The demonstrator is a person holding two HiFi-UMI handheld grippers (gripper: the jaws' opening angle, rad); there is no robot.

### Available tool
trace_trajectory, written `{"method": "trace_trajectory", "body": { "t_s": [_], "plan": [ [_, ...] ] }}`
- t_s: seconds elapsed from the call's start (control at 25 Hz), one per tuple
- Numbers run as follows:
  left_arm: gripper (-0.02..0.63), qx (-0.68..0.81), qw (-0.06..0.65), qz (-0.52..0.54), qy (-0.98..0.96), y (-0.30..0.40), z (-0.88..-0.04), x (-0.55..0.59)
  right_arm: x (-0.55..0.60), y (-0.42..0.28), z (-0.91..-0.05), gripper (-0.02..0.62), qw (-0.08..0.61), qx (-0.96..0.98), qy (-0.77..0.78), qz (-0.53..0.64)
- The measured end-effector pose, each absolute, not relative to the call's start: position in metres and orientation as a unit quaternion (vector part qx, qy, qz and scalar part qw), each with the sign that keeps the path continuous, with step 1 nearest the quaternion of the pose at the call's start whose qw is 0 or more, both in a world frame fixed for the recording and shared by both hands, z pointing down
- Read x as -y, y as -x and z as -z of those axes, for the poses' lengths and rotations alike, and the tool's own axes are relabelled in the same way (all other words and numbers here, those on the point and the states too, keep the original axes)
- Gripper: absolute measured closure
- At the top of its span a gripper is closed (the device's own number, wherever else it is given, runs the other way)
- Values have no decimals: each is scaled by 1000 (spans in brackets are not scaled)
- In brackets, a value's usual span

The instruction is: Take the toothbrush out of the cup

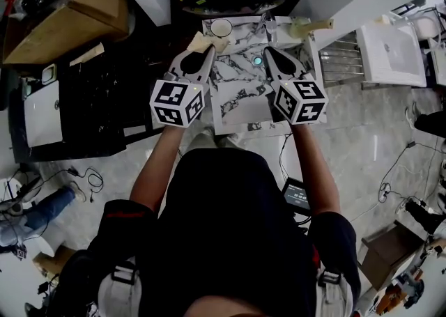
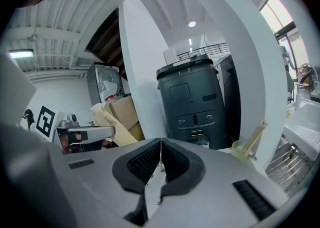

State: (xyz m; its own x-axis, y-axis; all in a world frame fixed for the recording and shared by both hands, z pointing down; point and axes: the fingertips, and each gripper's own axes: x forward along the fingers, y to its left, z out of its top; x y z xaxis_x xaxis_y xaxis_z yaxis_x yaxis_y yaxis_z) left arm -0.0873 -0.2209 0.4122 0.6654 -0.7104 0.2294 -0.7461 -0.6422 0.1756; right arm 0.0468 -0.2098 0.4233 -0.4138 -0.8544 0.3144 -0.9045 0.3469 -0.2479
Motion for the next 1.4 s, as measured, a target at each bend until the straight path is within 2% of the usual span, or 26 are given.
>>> {"method": "trace_trajectory", "body": {
  "t_s": [0.36, 1.04, 1.4],
  "plan": [
    [569, 395, 101, -59, -911, 104, -395, 201, 202, -22, -409, 561, 60, 820, -538, -184],
    [569, 358, 127, -39, -924, 129, -391, 164, 176, 20, -389, 561, 68, 811, -557, -168],
    [569, 325, 121, -32, -937, 124, -389, 146, 159, 6, -371, 561, 57, 791, -593, -140]
  ]
}}
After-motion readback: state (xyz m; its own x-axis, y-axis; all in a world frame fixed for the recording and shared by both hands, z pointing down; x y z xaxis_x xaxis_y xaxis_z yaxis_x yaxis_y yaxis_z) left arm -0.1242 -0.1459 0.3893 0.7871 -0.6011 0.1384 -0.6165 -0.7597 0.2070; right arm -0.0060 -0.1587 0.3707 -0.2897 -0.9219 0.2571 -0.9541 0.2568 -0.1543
